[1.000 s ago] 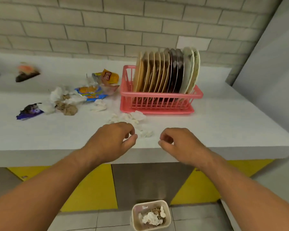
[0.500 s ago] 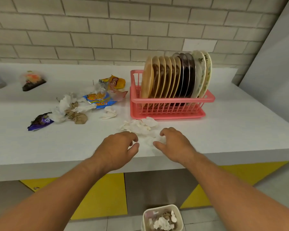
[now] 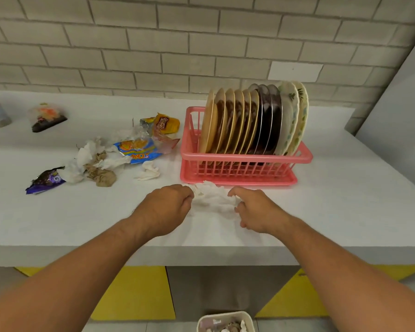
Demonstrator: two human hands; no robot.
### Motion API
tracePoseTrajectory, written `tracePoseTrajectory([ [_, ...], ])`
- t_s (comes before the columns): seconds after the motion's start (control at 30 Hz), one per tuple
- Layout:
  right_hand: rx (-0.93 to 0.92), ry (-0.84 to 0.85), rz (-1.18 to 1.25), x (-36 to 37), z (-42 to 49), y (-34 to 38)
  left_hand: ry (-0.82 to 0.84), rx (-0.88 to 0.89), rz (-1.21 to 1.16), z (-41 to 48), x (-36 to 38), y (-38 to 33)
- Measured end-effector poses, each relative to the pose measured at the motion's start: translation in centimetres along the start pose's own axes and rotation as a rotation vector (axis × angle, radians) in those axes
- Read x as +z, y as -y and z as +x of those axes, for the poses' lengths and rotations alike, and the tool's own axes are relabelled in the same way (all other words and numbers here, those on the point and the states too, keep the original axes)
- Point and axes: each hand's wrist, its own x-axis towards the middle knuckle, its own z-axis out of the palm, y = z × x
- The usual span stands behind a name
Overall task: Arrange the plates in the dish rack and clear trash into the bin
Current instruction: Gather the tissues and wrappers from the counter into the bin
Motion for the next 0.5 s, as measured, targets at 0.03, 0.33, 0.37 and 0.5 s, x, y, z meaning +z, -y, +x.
tracePoseTrajectory([
  [0.03, -0.004, -0.026, 0.058, -0.4, 0.2, -0.1, 0.007, -0.008, 0.005, 0.2, 0.2, 0.0],
  [0.33, -0.047, -0.190, 0.195, -2.0, 1.4, -0.2, -0.021, -0.051, -0.003, 1.8, 1.3, -0.8],
  [0.37, -0.041, -0.187, 0.153, -2.0, 1.5, -0.3, -0.027, -0.052, -0.006, 2.1, 1.3, -0.7],
  [0.5, -0.002, -0.263, 0.040, -1.8, 2.3, -1.2, -0.042, -0.037, -0.015, 3.1, 1.3, -0.6],
])
